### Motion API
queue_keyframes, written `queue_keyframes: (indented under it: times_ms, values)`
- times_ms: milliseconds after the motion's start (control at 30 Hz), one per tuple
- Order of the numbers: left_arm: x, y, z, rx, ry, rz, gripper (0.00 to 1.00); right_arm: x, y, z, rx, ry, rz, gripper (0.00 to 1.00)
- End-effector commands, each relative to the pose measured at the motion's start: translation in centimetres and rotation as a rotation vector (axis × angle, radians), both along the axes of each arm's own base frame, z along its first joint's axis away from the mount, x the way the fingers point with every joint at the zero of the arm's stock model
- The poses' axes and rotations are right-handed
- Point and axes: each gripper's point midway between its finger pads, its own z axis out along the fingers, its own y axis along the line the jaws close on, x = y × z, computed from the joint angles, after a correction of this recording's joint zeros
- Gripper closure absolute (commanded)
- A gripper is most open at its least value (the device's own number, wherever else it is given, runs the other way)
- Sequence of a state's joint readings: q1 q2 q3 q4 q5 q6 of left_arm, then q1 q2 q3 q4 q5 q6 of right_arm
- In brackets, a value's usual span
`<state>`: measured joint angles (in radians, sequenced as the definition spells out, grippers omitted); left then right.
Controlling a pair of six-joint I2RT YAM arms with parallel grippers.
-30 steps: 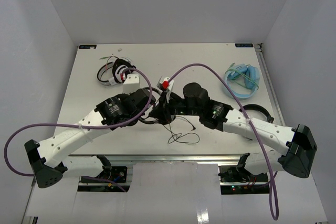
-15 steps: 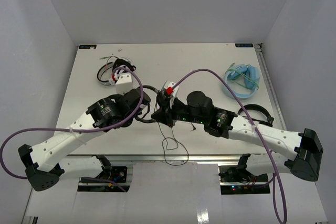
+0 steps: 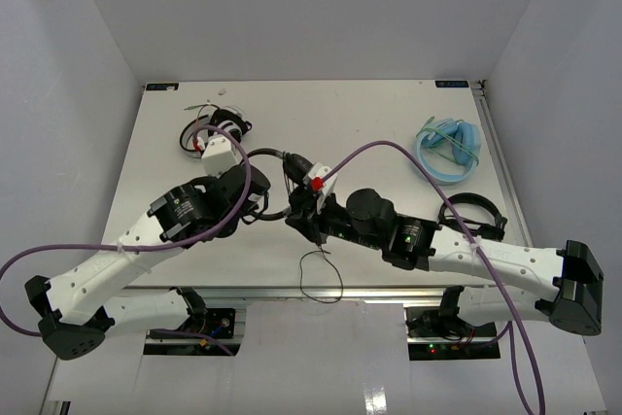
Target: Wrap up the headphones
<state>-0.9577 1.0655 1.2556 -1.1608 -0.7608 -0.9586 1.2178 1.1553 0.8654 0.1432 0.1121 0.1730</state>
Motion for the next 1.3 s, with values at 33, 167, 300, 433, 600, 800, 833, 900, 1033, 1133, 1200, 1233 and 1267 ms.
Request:
queue_keyframes:
  times_ms: [33, 167, 300, 433, 600, 800, 833, 900, 1033, 1133, 1200, 1233, 1267]
  values:
    - [0.4, -0.1, 2.1, -0.09, -0.061, 0.036, 1.0, 0.7, 0.0, -0.3, -0.002, -0.031, -0.06, 0.81]
    - [0.1, 0.1, 2.6, -0.113, -0.068, 0.033, 1.0, 1.0, -0.5, -1.5, -0.012, -0.033, -0.088, 0.82]
    - [-0.3, 0.3, 3.4, -0.156, -0.083, 0.023, 1.0, 0.9, -0.9, -3.2, -0.002, -0.022, -0.096, 0.85]
    - [-0.6, 0.0, 4.4, -0.236, -0.114, -0.003, 1.0, 0.6, -0.9, -4.3, 0.022, -0.005, -0.088, 0.87]
    - [-1.0, -0.1, 5.1, -0.287, -0.135, -0.019, 1.0, 0.3, -0.7, -5.7, 0.027, 0.01, -0.084, 0.88]
    - [-2.3, -1.0, 6.7, -0.441, -0.175, -0.11, 1.0, -0.2, -0.8, -8.0, 0.027, 0.039, -0.074, 0.92]
    - [-2.5, -1.1, 6.8, -0.459, -0.184, -0.126, 1.0, -0.2, -0.7, -8.4, 0.023, 0.043, -0.07, 0.92]
    - [-2.9, -1.2, 7.3, -0.49, -0.198, -0.153, 1.0, -0.3, -0.5, -8.9, 0.022, 0.048, -0.065, 0.92]
    - [-3.4, -1.3, 8.3, -0.521, -0.21, -0.185, 1.0, -0.4, 0.1, -9.2, 0.038, 0.05, -0.048, 0.9]
    - [-3.4, -1.3, 8.2, -0.511, -0.206, -0.184, 1.0, -0.5, 0.4, -9.1, 0.047, 0.052, -0.043, 0.88]
    - [-3.3, -1.2, 7.6, -0.496, -0.196, -0.179, 1.0, -0.5, 0.4, -9.0, 0.052, 0.051, -0.043, 0.88]
    - [-3.3, -1.1, 7.4, -0.493, -0.193, -0.176, 1.0, -0.5, 0.3, -8.9, 0.054, 0.049, -0.045, 0.88]
    - [-3.3, -1.1, 7.2, -0.491, -0.193, -0.173, 1.0, -0.4, 0.2, -8.8, 0.057, 0.046, -0.047, 0.88]
